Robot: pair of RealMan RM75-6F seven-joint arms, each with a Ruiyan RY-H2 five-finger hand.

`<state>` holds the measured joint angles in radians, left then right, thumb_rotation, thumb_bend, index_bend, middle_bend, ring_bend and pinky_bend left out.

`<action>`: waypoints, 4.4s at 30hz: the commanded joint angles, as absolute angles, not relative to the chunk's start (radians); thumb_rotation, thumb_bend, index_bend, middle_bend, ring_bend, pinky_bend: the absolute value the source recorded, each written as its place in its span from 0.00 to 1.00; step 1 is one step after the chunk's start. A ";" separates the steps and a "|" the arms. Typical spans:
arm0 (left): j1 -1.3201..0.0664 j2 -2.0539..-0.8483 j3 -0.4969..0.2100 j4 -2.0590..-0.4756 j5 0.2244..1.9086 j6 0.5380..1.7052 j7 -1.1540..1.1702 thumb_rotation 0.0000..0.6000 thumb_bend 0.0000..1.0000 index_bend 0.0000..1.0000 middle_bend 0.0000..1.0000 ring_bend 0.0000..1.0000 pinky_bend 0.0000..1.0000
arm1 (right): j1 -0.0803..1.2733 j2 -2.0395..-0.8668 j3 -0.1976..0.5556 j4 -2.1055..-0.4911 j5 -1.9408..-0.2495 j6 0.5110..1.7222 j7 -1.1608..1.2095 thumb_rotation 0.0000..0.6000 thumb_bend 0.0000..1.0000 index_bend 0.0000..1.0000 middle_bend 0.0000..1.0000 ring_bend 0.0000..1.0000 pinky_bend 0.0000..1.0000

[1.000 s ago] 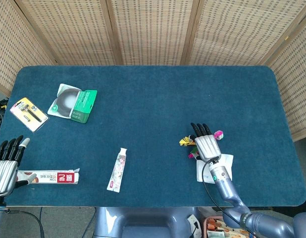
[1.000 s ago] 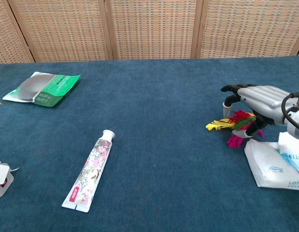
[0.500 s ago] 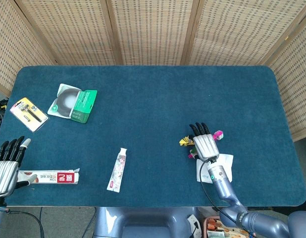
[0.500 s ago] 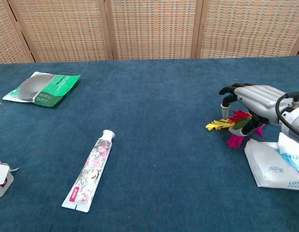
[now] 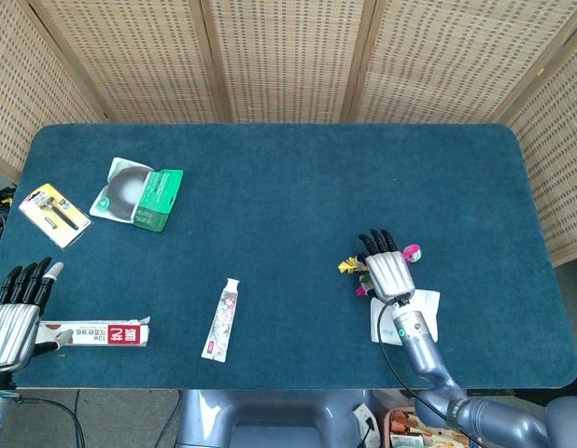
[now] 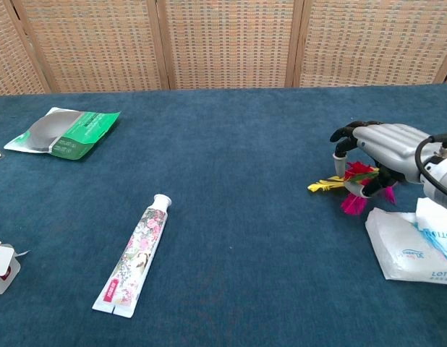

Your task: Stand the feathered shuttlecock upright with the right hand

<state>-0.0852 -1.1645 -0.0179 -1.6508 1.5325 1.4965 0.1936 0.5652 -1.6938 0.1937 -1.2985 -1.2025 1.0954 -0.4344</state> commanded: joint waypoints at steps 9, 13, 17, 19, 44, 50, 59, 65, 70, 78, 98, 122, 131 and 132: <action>-0.086 -1.164 -0.017 -1.651 1.532 1.493 0.195 1.00 0.01 0.00 0.00 0.00 0.00 | 0.565 -1.685 0.198 -1.308 -1.178 1.108 -0.467 1.00 0.40 0.50 0.13 0.00 0.00; -0.085 -1.165 -0.014 -1.654 1.536 1.496 0.199 1.00 0.01 0.00 0.00 0.00 0.00 | 0.561 -1.685 0.201 -1.312 -1.157 1.116 -0.494 1.00 0.40 0.50 0.13 0.00 0.00; -0.084 -1.165 -0.012 -1.656 1.539 1.497 0.204 1.00 0.01 0.00 0.00 0.00 0.00 | 0.557 -1.687 0.204 -1.317 -1.145 1.143 -0.530 1.00 0.40 0.50 0.13 0.00 0.00; -0.084 -1.166 -0.011 -1.657 1.539 1.494 0.206 1.00 0.01 0.00 0.00 0.00 0.00 | 0.554 -1.686 0.211 -1.321 -1.137 1.157 -0.539 1.00 0.40 0.50 0.13 0.00 0.00; -0.087 -1.164 -0.011 -1.657 1.539 1.488 0.201 1.00 0.01 0.00 0.00 0.00 0.00 | 0.558 -1.700 0.217 -1.314 -1.139 1.182 -0.531 1.00 0.40 0.57 0.19 0.00 0.00; -0.086 -1.159 -0.012 -1.658 1.538 1.492 0.190 1.00 0.01 0.00 0.00 0.00 0.00 | 0.567 -1.717 0.224 -1.312 -1.140 1.184 -0.528 1.00 0.40 0.59 0.20 0.00 0.00; -0.086 -1.153 -0.014 -1.658 1.534 1.490 0.176 1.00 0.01 0.00 0.00 0.00 0.00 | 0.579 -1.741 0.224 -1.298 -1.140 1.183 -0.542 1.00 0.40 0.62 0.23 0.00 0.00; -0.086 -1.151 -0.016 -1.658 1.532 1.492 0.171 1.00 0.01 0.00 0.00 0.00 0.00 | 0.580 -1.713 0.268 -1.389 -1.102 1.183 -0.523 1.00 0.40 0.64 0.23 0.00 0.00; -0.084 -1.149 -0.015 -1.660 1.535 1.497 0.168 1.00 0.01 0.00 0.00 0.00 0.00 | 0.574 -1.663 0.329 -1.492 -1.029 1.175 -0.486 1.00 0.40 0.64 0.24 0.00 0.00; -0.084 -1.150 -0.015 -1.661 1.537 1.497 0.171 1.00 0.01 0.00 0.00 0.00 0.00 | 0.569 -1.633 0.398 -1.550 -0.951 1.205 -0.439 1.00 0.40 0.66 0.25 0.00 0.00; -0.086 -1.156 -0.012 -1.661 1.537 1.491 0.185 1.00 0.01 0.00 0.00 0.00 0.00 | 0.555 -1.616 0.495 -1.550 -0.785 1.198 -0.229 1.00 0.40 0.66 0.25 0.00 0.00; -0.085 -1.155 -0.010 -1.662 1.543 1.495 0.187 1.00 0.01 0.00 0.00 0.00 0.00 | 0.537 -1.626 0.436 -1.469 -0.857 1.233 -0.162 1.00 0.39 0.48 0.12 0.00 0.00; -0.083 -1.154 -0.012 -1.663 1.543 1.499 0.185 1.00 0.01 0.00 0.00 0.00 0.00 | 0.539 -1.612 0.432 -1.466 -0.872 1.260 -0.201 1.00 0.39 0.43 0.08 0.00 0.00; -0.083 -1.154 -0.012 -1.663 1.544 1.500 0.185 1.00 0.01 0.00 0.00 0.00 0.00 | 0.538 -1.610 0.431 -1.467 -0.870 1.260 -0.204 1.00 0.39 0.42 0.07 0.00 0.00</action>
